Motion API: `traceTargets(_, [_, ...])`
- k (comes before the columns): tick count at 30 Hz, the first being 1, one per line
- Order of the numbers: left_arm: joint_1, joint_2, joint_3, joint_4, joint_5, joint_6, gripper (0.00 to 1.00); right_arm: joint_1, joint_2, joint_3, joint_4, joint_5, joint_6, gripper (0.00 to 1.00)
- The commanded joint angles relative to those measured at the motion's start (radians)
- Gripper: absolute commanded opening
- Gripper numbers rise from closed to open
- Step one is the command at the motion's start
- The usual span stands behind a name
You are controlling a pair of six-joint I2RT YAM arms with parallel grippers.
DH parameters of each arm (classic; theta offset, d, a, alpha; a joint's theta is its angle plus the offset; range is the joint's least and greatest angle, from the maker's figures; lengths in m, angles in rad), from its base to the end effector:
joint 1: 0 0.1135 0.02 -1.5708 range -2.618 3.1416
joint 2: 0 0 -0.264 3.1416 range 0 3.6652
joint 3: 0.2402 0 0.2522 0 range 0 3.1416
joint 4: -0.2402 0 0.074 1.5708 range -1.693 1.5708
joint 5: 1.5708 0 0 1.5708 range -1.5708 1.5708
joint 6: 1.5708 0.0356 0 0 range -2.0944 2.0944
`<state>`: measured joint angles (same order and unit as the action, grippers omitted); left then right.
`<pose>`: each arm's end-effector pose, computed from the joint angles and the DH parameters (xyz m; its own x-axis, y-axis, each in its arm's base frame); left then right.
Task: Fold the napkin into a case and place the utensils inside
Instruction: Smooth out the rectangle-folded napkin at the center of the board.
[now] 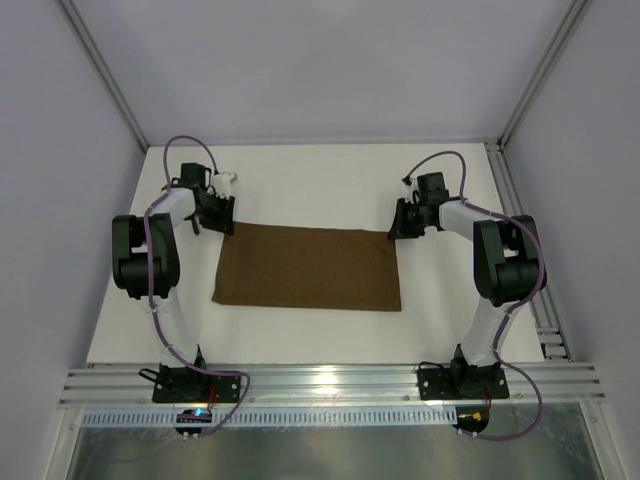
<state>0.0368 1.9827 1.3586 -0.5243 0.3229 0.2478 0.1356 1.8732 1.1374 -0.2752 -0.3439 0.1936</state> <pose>0.4039 0.0036 0.1627 -0.8603 0.2011 -0.4684 0.3158 0.9316 -0.1800 0.3725 0.0629 0.1545 -0.8825 0.0624 -0.4661 -0.1374 0.9137 0.3825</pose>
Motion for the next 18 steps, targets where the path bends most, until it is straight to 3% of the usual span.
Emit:
traceTargets(1, [0.000, -0.044, -0.009, -0.028, 0.037, 0.034, 0.35, 0.004, -0.011, 0.025, 0.031, -0.020, 0.000, 0.20])
traceTargets(5, [0.006, -0.058, -0.006, -0.059, 0.044, 0.065, 0.42, 0.002, -0.006, 0.027, 0.022, -0.023, -0.006, 0.20])
traceTargets(12, [0.006, -0.035, -0.013, -0.080, 0.036, 0.087, 0.38, 0.004, -0.006, 0.022, 0.014, -0.023, -0.014, 0.20])
traceTargets(18, [0.006, -0.064, -0.032, -0.080, 0.033, 0.096, 0.19, 0.002, -0.013, 0.024, 0.016, -0.030, -0.016, 0.06])
